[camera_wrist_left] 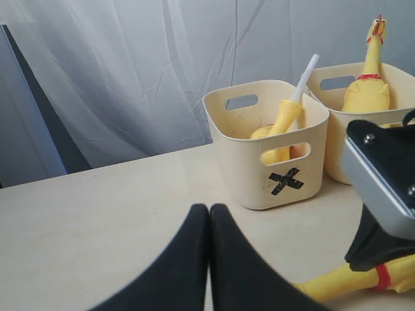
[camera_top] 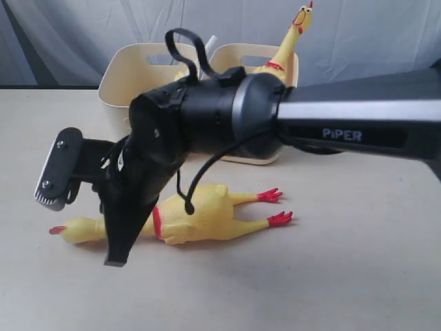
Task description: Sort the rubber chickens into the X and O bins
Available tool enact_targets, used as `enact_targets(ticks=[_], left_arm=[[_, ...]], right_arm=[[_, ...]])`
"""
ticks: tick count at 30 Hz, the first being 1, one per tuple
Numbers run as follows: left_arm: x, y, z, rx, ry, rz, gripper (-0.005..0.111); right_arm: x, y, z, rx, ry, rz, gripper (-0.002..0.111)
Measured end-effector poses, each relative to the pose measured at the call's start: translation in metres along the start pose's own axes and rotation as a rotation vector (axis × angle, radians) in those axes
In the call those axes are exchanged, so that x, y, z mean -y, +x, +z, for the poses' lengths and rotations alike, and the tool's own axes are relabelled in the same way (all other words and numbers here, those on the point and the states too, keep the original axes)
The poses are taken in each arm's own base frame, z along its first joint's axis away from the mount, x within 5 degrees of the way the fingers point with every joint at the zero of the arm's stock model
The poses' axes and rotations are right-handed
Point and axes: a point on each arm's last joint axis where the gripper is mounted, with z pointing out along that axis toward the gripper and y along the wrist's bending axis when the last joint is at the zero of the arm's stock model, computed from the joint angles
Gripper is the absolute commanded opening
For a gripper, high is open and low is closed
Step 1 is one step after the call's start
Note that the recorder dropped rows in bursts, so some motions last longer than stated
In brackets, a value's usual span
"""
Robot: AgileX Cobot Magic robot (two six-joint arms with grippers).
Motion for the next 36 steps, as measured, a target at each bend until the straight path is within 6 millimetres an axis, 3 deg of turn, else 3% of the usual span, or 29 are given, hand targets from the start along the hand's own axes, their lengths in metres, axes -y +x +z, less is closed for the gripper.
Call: enact_targets(ticks=[3,5,8,20,30,32,36], left_arm=[[0.0,0.0,0.0,0.0,0.0,0.0,0.0],[0.0,0.0,0.0,0.0,0.0,0.0,0.0],[0.0,0.0,0.0,0.0,0.001,-0.002,0.0],[0.0,0.0,0.0,0.0,0.002,-0.003,0.0],[0.0,0.0,0.0,0.0,0.002,-0.003,0.0],[0.0,0.0,0.0,0.0,0.002,-0.003,0.0],[0.0,0.0,0.0,0.0,0.002,-0.003,0.0]], right_arm=[[-0.005,-0.007,0.014,0.044,0.032,-0.029,0.016],[-0.005,-0.008,0.021,0.061,0.05,-0.032,0.038],[-0.005,-0.006,0.035,0.064,0.063,-0.038,0.054],[-0.005,0.006,0.074,0.065,0.116,-0.082,0.053],[-0.005,0.012,0.087,0.049,0.129,-0.122,0.052],[-0.006,0.013,0.09,0.043,0.126,-0.126,0.048],[-0.006,0.014,0.091,0.037,0.126,-0.136,0.014]])
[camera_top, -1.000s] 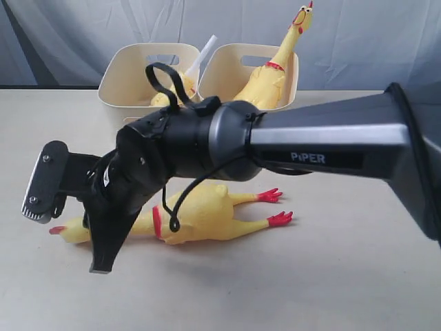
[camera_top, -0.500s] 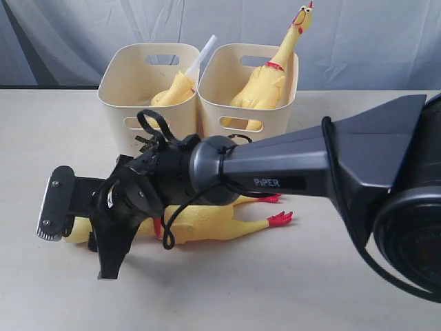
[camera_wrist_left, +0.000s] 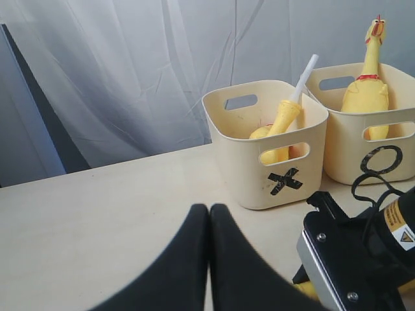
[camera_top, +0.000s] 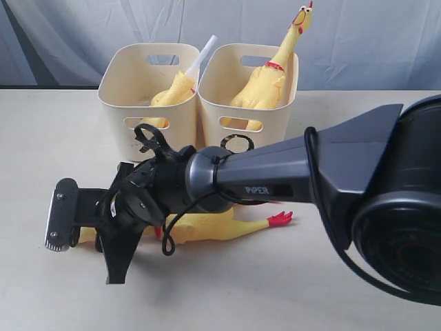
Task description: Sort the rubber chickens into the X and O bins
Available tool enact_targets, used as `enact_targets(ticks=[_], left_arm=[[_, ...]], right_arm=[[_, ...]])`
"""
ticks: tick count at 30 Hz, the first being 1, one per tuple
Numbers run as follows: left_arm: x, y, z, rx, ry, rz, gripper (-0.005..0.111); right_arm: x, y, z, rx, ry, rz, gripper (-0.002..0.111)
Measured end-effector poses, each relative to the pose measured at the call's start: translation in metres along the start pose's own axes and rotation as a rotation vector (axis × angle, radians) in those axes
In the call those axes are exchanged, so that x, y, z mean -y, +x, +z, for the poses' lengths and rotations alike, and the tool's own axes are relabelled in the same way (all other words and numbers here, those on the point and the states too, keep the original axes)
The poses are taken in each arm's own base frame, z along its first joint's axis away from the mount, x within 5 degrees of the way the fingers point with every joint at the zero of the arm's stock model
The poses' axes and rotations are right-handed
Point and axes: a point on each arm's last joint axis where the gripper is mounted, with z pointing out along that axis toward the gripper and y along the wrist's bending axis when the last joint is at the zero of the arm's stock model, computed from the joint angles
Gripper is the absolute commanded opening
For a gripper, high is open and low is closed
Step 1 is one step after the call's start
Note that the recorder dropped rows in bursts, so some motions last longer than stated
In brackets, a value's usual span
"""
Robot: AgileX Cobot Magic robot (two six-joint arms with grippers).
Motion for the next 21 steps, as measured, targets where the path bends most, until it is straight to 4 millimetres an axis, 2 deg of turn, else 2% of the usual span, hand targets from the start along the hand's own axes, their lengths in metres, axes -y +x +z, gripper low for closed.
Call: enact_targets(ticks=[2,8,11,15,21], left_arm=[[0.0,0.0,0.0,0.0,0.0,0.0,0.0],[0.0,0.0,0.0,0.0,0.0,0.0,0.0],[0.0,0.0,0.0,0.0,0.0,0.0,0.0],[0.0,0.0,0.0,0.0,0.0,0.0,0.0],[0.0,0.0,0.0,0.0,0.0,0.0,0.0]], right_arm=[[0.0,0.0,0.0,0.001,0.003,-0.003,0.0],[0.0,0.0,0.0,0.002,0.004,-0.003,0.0],[0.003,-0.004,-0.006,0.01,0.01,-0.003,0.0],[0.011,-0.016,-0.028,0.06,0.03,0.045,0.0],[0.025,-0.04,-0.073,0.165,0.079,0.11,0.0]])
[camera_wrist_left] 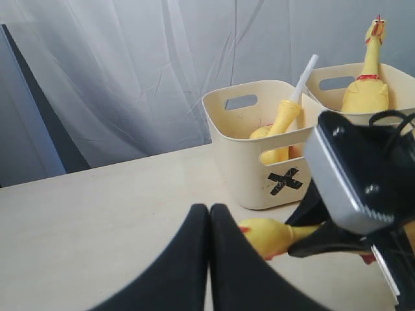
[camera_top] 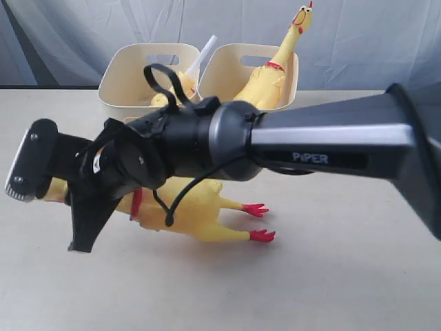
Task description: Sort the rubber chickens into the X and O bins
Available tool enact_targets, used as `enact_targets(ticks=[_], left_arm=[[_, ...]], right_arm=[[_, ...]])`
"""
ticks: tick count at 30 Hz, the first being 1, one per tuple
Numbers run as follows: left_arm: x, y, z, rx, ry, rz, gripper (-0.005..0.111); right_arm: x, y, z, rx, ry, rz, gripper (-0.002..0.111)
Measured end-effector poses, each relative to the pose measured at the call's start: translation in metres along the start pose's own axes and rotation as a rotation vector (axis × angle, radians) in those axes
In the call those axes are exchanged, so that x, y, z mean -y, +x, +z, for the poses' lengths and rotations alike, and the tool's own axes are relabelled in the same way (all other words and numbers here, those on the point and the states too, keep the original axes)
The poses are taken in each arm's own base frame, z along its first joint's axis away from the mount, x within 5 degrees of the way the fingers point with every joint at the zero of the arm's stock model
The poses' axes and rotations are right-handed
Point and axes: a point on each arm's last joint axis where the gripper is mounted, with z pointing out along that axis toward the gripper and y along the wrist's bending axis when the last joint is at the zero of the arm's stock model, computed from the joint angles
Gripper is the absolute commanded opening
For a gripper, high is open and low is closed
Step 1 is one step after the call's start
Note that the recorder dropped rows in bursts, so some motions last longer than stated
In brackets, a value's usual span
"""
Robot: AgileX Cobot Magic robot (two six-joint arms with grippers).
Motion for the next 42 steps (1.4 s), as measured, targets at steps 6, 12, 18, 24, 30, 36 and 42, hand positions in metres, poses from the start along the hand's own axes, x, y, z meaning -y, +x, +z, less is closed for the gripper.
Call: enact_targets(ticks=[6,12,18,24,30,36,42], left_arm=[[0.0,0.0,0.0,0.0,0.0,0.0,0.0],[0.0,0.0,0.0,0.0,0.0,0.0,0.0],[0.0,0.0,0.0,0.0,0.0,0.002,0.0],[0.0,0.0,0.0,0.0,0.0,0.002,0.0],[0.0,0.0,0.0,0.0,0.0,0.002,0.0],[0.0,0.0,0.0,0.0,0.0,0.002,0.0],[0.0,0.0,0.0,0.0,0.0,0.002,0.0]], right_arm=[[0.012,-0.024,-0.039,0.083,0.039,0.047,0.0],[0.021,-0.044,-0.084,0.15,0.061,0.096,-0.001],[0.028,-0.059,-0.123,0.226,0.097,0.129,-0.001],[0.042,-0.064,-0.162,0.305,0.134,0.205,-0.001],[0.051,-0.061,-0.206,0.388,0.21,0.243,-0.001],[0.052,-0.046,-0.242,0.444,0.293,0.272,-0.001],[0.062,-0.027,-0.289,0.56,0.456,0.343,-0.001]])
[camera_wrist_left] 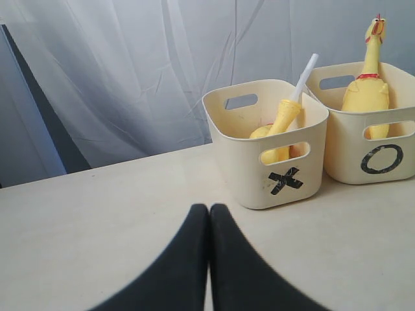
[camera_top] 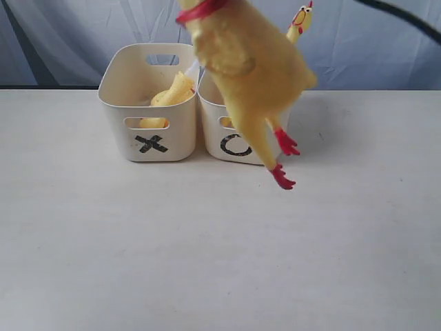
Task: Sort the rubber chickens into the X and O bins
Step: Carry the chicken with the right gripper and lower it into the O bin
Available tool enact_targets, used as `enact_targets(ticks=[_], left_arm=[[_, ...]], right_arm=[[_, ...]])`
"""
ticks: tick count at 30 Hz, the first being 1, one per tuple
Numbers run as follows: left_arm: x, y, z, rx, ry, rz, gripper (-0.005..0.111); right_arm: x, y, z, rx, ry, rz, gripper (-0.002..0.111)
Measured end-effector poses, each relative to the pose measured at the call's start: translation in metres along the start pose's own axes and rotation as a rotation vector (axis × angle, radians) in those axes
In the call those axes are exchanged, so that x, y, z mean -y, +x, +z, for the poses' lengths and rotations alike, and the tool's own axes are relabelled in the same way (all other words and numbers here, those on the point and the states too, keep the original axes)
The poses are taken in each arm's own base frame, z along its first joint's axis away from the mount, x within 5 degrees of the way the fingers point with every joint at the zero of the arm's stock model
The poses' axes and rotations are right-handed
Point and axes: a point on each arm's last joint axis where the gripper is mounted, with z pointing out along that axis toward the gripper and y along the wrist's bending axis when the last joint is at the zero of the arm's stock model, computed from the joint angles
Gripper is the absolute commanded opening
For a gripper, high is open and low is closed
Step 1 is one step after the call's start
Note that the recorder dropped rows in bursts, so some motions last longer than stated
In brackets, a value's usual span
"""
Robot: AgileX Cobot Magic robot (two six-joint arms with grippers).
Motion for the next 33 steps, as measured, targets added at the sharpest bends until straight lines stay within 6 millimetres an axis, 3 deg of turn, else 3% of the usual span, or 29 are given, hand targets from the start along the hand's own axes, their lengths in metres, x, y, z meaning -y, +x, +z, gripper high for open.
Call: enact_targets(ticks=[8,15,25,33], left_arm=[[0.0,0.0,0.0,0.0,0.0,0.0,0.0],[0.0,0.0,0.0,0.0,0.0,0.0,0.0],[0.0,0.0,0.0,0.0,0.0,0.0,0.0],[0.0,0.0,0.0,0.0,0.0,0.0,0.0]], right_arm=[[0.036,-0.009,-0.045,0.124,0.199,0.065,-0.001],[0.066,-0.001,-0.067,0.217,0.41,0.158,-0.001],[0.115,0.021,-0.083,0.358,0.705,0.321,-0.001],[0.166,0.064,-0.068,0.512,0.813,0.522,-0.001]])
